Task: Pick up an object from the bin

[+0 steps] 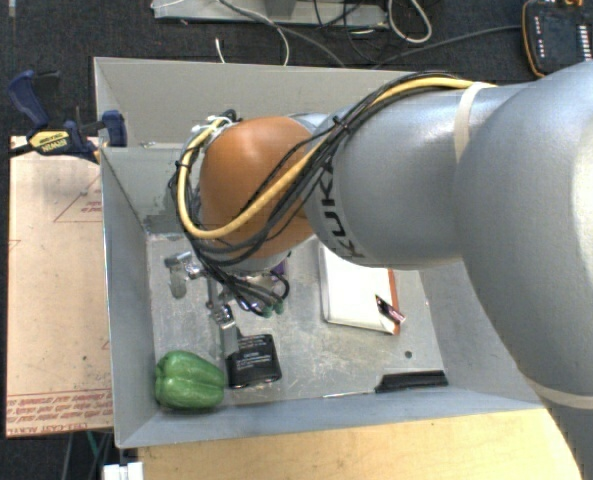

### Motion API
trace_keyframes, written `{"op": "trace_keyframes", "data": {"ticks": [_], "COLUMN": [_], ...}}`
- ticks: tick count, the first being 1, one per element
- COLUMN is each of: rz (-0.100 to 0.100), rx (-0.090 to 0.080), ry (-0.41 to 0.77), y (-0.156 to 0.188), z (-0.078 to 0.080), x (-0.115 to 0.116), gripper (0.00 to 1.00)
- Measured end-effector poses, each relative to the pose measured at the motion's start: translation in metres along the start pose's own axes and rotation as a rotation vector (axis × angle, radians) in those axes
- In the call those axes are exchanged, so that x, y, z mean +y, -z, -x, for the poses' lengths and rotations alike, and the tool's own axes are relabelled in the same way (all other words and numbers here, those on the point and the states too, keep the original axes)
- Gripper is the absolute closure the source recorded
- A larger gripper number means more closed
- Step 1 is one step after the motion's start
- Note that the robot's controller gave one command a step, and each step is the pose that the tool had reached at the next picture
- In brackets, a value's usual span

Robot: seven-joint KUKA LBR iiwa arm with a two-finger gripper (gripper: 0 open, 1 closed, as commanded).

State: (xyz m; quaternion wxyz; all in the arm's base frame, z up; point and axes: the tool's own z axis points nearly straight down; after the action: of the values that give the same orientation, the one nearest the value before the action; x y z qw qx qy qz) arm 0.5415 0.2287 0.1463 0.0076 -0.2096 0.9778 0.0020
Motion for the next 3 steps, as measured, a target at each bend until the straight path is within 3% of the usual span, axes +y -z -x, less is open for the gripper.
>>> {"op": "trace_keyframes", "data": {"ticks": [1, 2, 3], "rz": [0.002, -0.002, 0.002], "rx": [0.02, -0.003, 0.014], "ry": [0.103, 0.34, 0.062], "y": [-0.047, -0.075, -0.075], "z": [-0.019, -0.039, -0.012], "x": [-0.044, 0.038, -0.055], "gripper": [0.0, 0.0, 1.0]}}
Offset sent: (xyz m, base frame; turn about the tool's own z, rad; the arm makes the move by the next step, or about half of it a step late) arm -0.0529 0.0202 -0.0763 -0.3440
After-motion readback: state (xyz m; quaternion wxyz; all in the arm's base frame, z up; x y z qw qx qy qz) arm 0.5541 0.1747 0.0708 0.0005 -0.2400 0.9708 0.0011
